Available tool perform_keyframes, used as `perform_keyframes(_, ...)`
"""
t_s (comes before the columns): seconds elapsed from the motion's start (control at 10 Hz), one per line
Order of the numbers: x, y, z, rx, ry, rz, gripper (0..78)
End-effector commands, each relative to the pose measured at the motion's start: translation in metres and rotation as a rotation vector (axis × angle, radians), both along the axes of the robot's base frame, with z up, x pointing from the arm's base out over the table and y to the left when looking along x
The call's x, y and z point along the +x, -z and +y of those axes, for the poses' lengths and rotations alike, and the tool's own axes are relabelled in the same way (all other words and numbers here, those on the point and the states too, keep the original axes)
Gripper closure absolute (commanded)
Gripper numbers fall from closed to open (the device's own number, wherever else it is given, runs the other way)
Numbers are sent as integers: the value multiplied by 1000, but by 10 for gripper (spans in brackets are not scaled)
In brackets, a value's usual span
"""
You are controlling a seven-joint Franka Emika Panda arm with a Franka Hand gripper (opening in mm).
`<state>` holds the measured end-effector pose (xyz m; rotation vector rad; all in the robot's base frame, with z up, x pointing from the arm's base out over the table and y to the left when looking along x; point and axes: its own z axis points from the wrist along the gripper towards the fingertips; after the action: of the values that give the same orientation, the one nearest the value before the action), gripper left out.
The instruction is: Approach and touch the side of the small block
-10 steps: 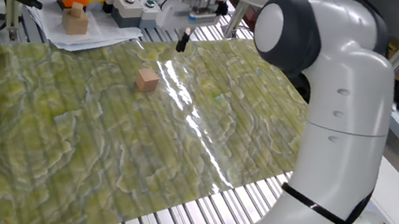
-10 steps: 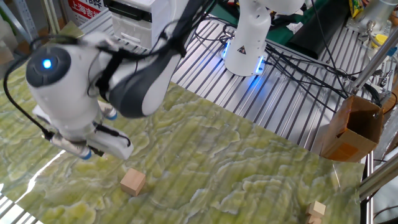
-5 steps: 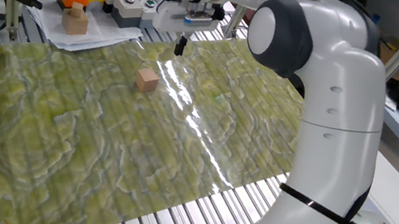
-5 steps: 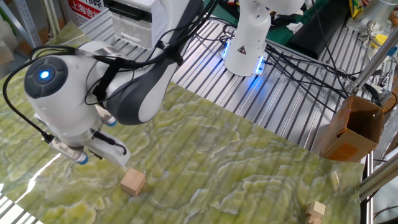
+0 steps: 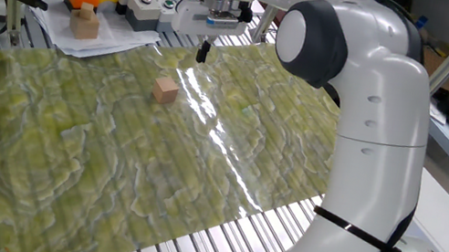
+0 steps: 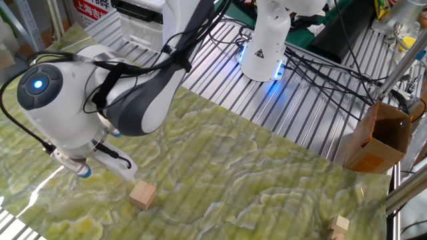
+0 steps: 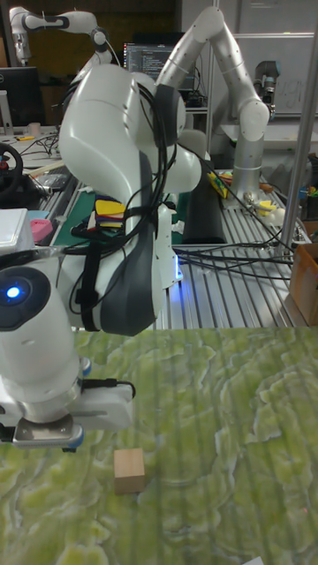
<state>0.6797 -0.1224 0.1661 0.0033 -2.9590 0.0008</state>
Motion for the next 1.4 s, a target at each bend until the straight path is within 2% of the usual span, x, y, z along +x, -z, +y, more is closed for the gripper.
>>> perform_keyframes(0.1,9,23,-13,13,-48,-17,776)
perform_keyframes(0.3,8,35,-10,23,-49,-21,776)
perform_keyframes(0.5,-3,56,-7,45,-44,-48,776)
perform_keyframes(0.6,-6,62,-6,46,-42,-56,776)
perform_keyframes(0.9,-9,66,-5,49,-44,-55,776)
perform_keyframes(1.1,-14,68,6,69,-19,-55,776)
perform_keyframes(1.4,-22,73,22,66,6,-63,776)
